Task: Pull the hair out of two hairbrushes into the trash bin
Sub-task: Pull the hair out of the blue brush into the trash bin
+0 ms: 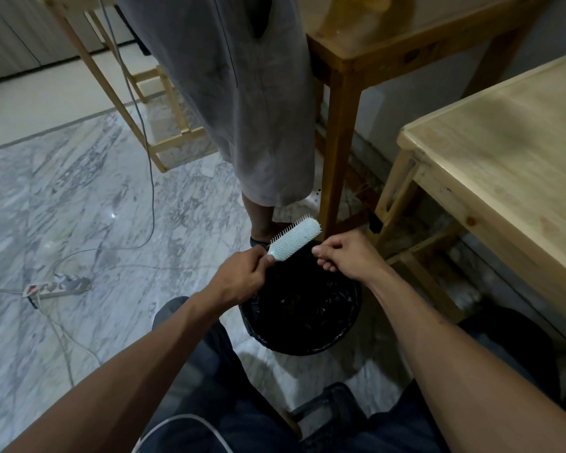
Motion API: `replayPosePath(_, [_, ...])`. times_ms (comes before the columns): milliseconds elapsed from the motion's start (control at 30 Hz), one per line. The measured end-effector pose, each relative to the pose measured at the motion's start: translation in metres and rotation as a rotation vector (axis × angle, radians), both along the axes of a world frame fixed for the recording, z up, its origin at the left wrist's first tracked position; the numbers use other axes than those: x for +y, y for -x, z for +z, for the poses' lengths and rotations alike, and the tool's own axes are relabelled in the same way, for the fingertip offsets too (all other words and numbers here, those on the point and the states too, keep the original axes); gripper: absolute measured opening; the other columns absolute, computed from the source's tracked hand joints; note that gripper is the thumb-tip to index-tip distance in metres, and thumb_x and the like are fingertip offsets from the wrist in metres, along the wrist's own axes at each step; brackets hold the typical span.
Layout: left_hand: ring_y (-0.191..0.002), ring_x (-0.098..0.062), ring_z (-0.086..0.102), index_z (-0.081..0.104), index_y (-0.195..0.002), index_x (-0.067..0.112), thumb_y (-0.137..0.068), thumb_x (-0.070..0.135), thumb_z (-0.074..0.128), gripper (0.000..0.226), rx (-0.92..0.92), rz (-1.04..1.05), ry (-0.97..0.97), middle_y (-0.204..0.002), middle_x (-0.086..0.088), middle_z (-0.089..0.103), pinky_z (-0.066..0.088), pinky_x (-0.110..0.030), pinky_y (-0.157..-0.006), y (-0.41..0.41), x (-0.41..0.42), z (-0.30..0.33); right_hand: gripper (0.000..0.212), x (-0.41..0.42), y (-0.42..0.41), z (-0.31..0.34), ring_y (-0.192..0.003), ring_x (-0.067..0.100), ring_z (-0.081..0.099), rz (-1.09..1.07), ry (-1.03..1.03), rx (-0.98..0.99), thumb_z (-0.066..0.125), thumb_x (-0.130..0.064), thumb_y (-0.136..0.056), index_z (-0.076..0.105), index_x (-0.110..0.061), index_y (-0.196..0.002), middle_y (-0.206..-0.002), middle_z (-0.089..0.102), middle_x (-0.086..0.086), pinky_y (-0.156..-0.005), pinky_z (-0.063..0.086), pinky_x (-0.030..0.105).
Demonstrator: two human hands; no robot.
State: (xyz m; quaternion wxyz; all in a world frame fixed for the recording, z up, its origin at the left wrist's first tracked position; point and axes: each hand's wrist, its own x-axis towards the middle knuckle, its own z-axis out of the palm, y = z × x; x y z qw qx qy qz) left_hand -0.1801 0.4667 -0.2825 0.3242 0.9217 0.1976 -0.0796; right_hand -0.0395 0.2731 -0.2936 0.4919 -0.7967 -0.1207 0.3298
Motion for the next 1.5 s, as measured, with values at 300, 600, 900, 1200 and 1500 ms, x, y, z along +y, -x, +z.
replayPosePath(300, [-0.073, -0.029, 0.06, 0.052, -0.101, 0.015, -0.109, 0.037, 0.043, 0.025, -0.016, -0.047, -0.224, -0.079, -0.004, 0.062, 0.039, -0.038, -0.063, 0.001, 0.002, -0.008, 0.025, 0.009, 0.003, 0.001, -0.092, 0.014, 0.074, -0.146, -0.114, 0.048, 0.072, -0.02, -0.094, 0.07, -0.016, -0.119, -0.103, 0.075, -0.001, -0.082, 0.063, 0.029])
replayPosePath(600, [-0.075, -0.033, 0.064, 0.057, -0.104, 0.011, -0.109, 0.041, 0.044, 0.033, -0.013, -0.068, -0.216, -0.08, -0.006, 0.065, 0.048, -0.043, -0.067, 0.004, -0.002, -0.006, 0.022, 0.017, 0.002, 0.002, -0.079, 0.014, 0.074, -0.382, -0.061, 0.093, 0.056, -0.004, -0.1, 0.073, 0.0, -0.113, -0.093, 0.076, 0.01, -0.068, 0.062, 0.023])
replayPosePath(900, [-0.066, -0.024, 0.062, 0.047, -0.114, 0.022, -0.095, 0.046, 0.053, 0.031, -0.215, -0.005, -0.035, -0.079, -0.004, 0.067, 0.046, -0.04, -0.061, -0.007, -0.009, 0.03, 0.032, 0.026, -0.002, 0.062, -0.078, 0.02, 0.074, -0.3, -0.363, 0.141, 0.068, -0.009, -0.096, 0.065, -0.012, -0.127, -0.098, 0.075, 0.009, -0.061, 0.061, 0.024])
replayPosePath(1200, [-0.064, -0.003, 0.055, 0.061, -0.098, 0.018, -0.095, 0.027, 0.068, 0.011, -0.52, -0.021, -0.057, -0.079, 0.009, 0.062, 0.032, -0.016, -0.051, -0.036, -0.029, 0.111, 0.028, 0.011, -0.023, 0.151, -0.094, 0.022, 0.076, -0.354, -0.44, -0.125, 0.07, -0.016, -0.097, 0.07, -0.01, -0.124, -0.11, 0.075, 0.009, -0.071, 0.064, 0.03])
replayPosePath(1500, [-0.082, -0.02, 0.061, 0.076, -0.121, 0.01, -0.091, 0.032, 0.063, 0.039, -0.716, -0.185, -0.06, -0.097, -0.004, 0.068, 0.047, -0.035, -0.067, -0.09, -0.096, 0.203, 0.031, -0.062, -0.043, 0.257, -0.087, 0.028, 0.073, -0.533, -0.557, -0.277, 0.066, -0.011, -0.098, 0.06, 0.003, -0.125, -0.109, 0.072, 0.02, -0.068, 0.064, 0.031])
